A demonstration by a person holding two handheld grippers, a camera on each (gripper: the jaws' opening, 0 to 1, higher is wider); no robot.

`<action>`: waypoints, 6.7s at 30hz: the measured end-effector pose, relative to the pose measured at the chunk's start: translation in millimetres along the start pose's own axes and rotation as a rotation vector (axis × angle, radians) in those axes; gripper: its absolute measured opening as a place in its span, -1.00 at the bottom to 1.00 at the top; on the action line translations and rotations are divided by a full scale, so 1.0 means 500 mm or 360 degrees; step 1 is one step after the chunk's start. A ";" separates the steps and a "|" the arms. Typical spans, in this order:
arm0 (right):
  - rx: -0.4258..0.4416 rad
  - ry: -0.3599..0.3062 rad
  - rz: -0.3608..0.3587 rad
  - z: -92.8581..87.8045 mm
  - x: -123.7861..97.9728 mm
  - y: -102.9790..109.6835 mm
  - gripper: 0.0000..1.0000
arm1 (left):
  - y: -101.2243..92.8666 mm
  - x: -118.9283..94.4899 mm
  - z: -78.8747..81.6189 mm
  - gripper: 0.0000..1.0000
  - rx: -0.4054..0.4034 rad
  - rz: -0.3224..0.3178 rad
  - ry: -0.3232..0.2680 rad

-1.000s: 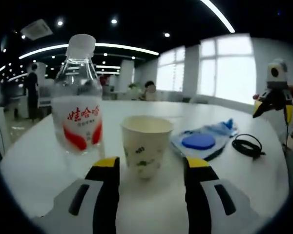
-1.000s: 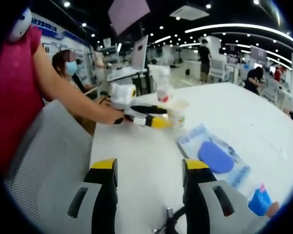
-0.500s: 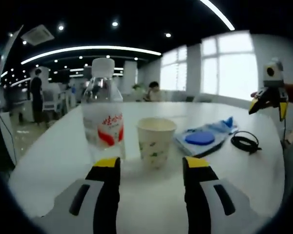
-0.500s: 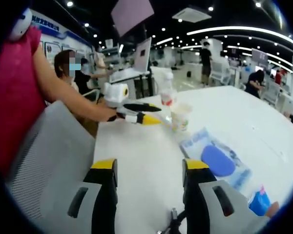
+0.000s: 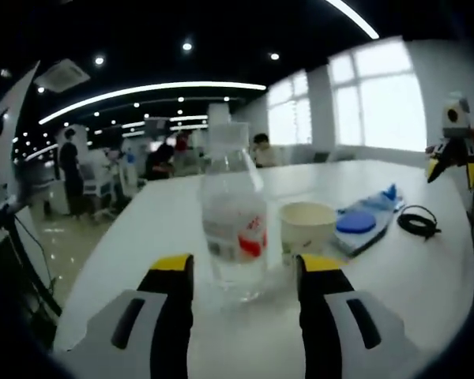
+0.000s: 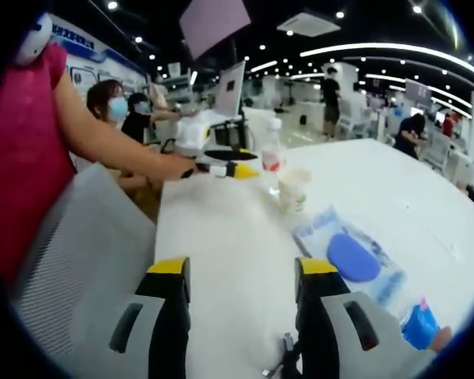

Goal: Arrange the tabletop items into an orderly group along one side of the table until the central work area is clear of visible clutter.

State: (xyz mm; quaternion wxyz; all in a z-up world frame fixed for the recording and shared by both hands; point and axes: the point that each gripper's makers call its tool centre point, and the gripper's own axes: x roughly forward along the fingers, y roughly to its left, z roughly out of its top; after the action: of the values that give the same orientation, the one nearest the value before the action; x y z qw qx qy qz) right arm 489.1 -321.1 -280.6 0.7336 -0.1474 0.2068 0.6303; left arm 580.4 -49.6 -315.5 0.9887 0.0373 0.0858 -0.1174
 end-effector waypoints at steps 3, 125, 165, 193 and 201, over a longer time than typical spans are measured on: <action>0.0004 0.0005 -0.0009 0.000 0.001 0.000 0.05 | 0.009 0.013 0.009 -0.03 0.0011 -0.0026 -0.0016; 0.0048 0.0006 -0.0090 0.020 0.023 0.025 0.05 | -0.036 -0.033 0.018 -0.02 -0.0036 -0.0839 0.0188; 0.0192 -0.0222 -0.0700 -0.029 -0.270 -0.003 0.05 | -0.357 -0.247 0.188 -0.11 -0.0196 -0.0506 0.0133; 0.0524 -0.0235 -0.1155 -0.069 -0.267 -0.032 0.59 | -0.339 -0.223 0.147 0.76 -0.0189 -0.0288 0.0193; 0.0577 -0.0371 -0.1389 -0.053 -0.290 -0.058 0.99 | -0.300 -0.220 0.155 0.99 -0.0235 -0.0142 0.0152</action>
State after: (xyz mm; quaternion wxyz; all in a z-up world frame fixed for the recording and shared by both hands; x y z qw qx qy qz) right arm 497.1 -463.5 -234.2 0.9616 -0.0186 0.1485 0.2300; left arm 451.6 -177.7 -227.6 0.9773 -0.0338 0.1429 -0.1528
